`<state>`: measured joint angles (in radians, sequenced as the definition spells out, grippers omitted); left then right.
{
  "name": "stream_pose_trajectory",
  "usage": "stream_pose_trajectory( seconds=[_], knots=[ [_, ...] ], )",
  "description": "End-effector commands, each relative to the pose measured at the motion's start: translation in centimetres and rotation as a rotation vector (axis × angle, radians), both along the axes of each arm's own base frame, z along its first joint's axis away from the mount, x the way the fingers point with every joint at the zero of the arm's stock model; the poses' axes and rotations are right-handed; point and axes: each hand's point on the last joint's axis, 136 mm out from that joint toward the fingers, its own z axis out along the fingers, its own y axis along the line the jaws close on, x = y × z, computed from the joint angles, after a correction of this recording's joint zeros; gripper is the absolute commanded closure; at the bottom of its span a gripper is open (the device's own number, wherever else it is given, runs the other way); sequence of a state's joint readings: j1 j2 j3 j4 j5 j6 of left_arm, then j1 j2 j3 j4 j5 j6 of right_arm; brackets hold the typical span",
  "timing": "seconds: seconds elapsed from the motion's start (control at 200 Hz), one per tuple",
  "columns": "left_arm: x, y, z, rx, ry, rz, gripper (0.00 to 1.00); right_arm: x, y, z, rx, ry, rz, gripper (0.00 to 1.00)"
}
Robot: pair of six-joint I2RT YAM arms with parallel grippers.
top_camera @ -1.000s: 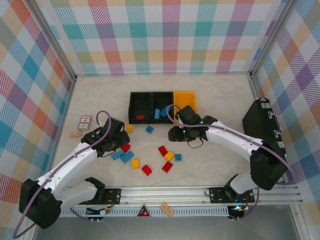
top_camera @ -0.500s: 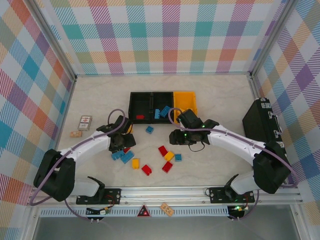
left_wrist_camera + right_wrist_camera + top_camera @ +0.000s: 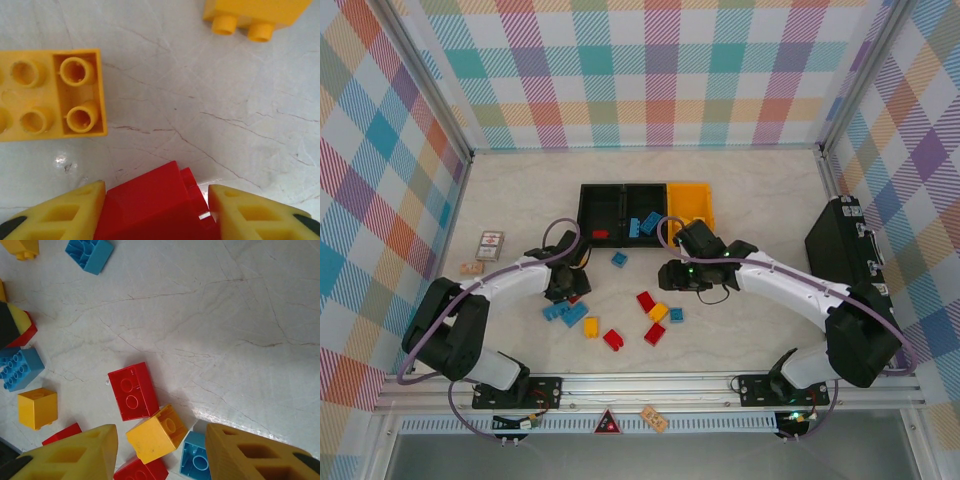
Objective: Sort the legos into containers by color
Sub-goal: Pick up the lego from the bottom-left of the table.
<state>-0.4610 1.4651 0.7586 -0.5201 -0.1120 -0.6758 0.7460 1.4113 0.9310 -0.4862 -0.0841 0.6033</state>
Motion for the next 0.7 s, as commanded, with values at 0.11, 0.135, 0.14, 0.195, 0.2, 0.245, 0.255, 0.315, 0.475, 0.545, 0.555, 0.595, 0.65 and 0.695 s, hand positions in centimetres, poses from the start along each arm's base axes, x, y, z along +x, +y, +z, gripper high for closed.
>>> stream_pose_trajectory(
  seconds=[0.11, 0.135, 0.14, 0.195, 0.2, 0.245, 0.255, 0.315, 0.475, 0.545, 0.555, 0.595, 0.65, 0.695],
  knots=[
    [1.1, -0.3, 1.3, -0.013, -0.022, -0.010, 0.58, -0.3, -0.1, 0.6, 0.018, -0.014, -0.010, 0.50],
    [1.1, -0.4, 1.5, -0.015, -0.025, -0.013, 0.59, -0.3, -0.2, 0.8, 0.017, -0.017, -0.012, 0.50],
    [1.1, -0.4, 1.6, -0.016, -0.026, -0.014, 0.59, -0.3, -0.2, 0.8, 0.016, -0.018, -0.013, 0.50],
    [1.4, -0.6, 2.1, -0.022, -0.036, -0.019, 0.59, -0.2, -0.4, 1.2, 0.013, -0.027, -0.019, 0.50],
    [1.3, -0.5, 2.0, -0.021, -0.034, -0.019, 0.59, -0.2, -0.4, 1.3, 0.014, -0.030, -0.020, 0.50],
    [1.5, -0.7, 2.5, -0.028, -0.045, -0.024, 0.60, -0.1, -0.6, 1.7, 0.011, -0.042, -0.027, 0.50],
    [1.6, -0.7, 2.6, -0.030, -0.047, -0.024, 0.60, -0.1, -0.7, 1.7, 0.010, -0.043, -0.028, 0.50],
    [1.8, -0.9, 3.1, -0.036, -0.055, -0.032, 0.60, 0.2, -0.9, 2.4, 0.010, -0.063, -0.037, 0.49],
    [2.5, -1.6, 4.7, -0.060, -0.081, -0.051, 0.61, 0.9, -2.7, 4.0, 0.003, -0.086, -0.103, 0.49],
    [3.0, -1.8, 5.6, -0.067, -0.097, -0.059, 0.61, 1.2, -3.7, 4.7, 0.005, -0.098, -0.139, 0.48],
    [3.0, -1.9, 5.7, -0.067, -0.099, -0.061, 0.61, 1.2, -3.9, 4.8, 0.006, -0.100, -0.146, 0.48],
    [3.4, -2.0, 6.2, -0.069, -0.109, -0.065, 0.61, 1.3, -4.6, 5.2, 0.005, -0.109, -0.166, 0.48],
    [4.0, -2.3, 7.0, -0.073, -0.124, -0.072, 0.61, 1.4, -5.4, 5.5, 0.005, -0.119, -0.194, 0.47],
    [4.6, -2.6, 7.5, -0.074, -0.134, -0.079, 0.61, 1.4, -5.9, 5.7, 0.012, -0.126, -0.211, 0.47]
  ],
)
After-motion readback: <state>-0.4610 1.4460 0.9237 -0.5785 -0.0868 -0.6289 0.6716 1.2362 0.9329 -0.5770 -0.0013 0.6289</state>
